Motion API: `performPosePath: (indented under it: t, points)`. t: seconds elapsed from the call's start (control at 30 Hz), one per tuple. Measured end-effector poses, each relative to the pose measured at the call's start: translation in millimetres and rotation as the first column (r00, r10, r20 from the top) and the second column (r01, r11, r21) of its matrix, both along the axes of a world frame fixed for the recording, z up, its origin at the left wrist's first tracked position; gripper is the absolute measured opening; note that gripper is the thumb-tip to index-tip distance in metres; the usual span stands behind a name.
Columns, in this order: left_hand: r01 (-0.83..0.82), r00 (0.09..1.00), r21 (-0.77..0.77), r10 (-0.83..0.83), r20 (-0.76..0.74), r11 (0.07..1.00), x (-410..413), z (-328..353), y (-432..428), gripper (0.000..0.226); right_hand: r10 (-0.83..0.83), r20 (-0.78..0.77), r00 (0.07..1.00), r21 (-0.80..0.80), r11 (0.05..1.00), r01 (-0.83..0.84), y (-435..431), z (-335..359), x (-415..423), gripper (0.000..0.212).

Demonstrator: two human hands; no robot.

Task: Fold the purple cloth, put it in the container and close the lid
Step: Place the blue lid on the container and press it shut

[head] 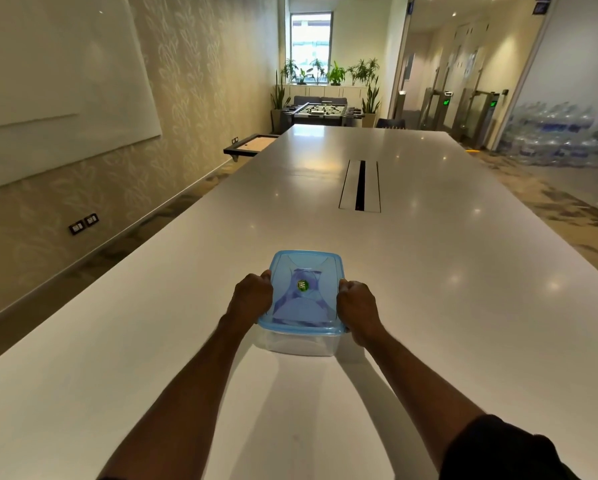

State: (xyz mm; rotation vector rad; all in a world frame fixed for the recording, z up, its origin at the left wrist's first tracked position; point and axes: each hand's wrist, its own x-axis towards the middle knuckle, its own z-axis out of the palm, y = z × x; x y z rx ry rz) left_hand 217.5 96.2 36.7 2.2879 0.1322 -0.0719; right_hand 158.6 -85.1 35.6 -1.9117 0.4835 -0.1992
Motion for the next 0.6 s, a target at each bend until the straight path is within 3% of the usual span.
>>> performPosePath:
  t: [0.27, 0.4, 0.6]
  points:
    - [0.031, 0.999, 0.112, -0.034, 0.03, 0.993, -3.0, 3.6, -0.5, 0.041, 0.014, -0.014, 1.0, 0.064, 0.998, -0.014, -1.7, 1.6, -1.0, 0.03]
    - [-0.056, 0.998, 0.103, 0.054, 0.02, 0.993, -0.5, 2.6, 0.6, 0.046, 0.021, -0.027, 0.999, 0.059, 0.998, -0.019, -2.0, 5.1, -3.7, 0.03]
    - [-0.071, 0.988, 0.117, 0.054, 0.145, 0.991, -2.1, 16.0, -7.6, 0.054, -0.001, -0.052, 0.999, -0.017, 1.0, 0.001, -1.8, 15.8, -4.0, 0.039]
